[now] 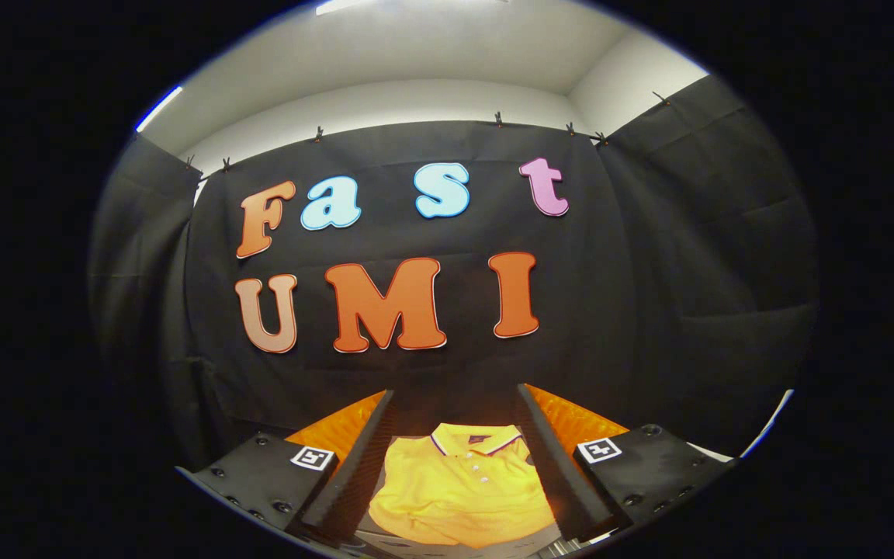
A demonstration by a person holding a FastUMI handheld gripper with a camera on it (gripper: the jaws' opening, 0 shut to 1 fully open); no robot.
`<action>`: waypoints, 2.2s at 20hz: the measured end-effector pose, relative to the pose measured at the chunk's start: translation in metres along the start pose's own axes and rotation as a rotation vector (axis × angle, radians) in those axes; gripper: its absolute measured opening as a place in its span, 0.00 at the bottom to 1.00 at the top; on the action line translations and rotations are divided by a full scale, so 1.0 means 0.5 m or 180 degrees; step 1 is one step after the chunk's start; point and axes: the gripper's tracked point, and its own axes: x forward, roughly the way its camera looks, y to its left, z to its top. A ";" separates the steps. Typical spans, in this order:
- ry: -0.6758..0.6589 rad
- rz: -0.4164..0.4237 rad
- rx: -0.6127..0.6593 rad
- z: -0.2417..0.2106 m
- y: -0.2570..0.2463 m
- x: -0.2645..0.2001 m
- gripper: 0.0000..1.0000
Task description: Put the clothes into the washing machine and then close the washing machine lid.
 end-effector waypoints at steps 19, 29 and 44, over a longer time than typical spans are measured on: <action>0.1935 0.0143 -0.0033 -0.390 0.006 0.253 0.99; 0.2200 0.0029 -0.0022 -0.516 -0.046 0.272 1.00; 0.2742 0.0476 -0.0260 -0.523 -0.037 0.263 0.74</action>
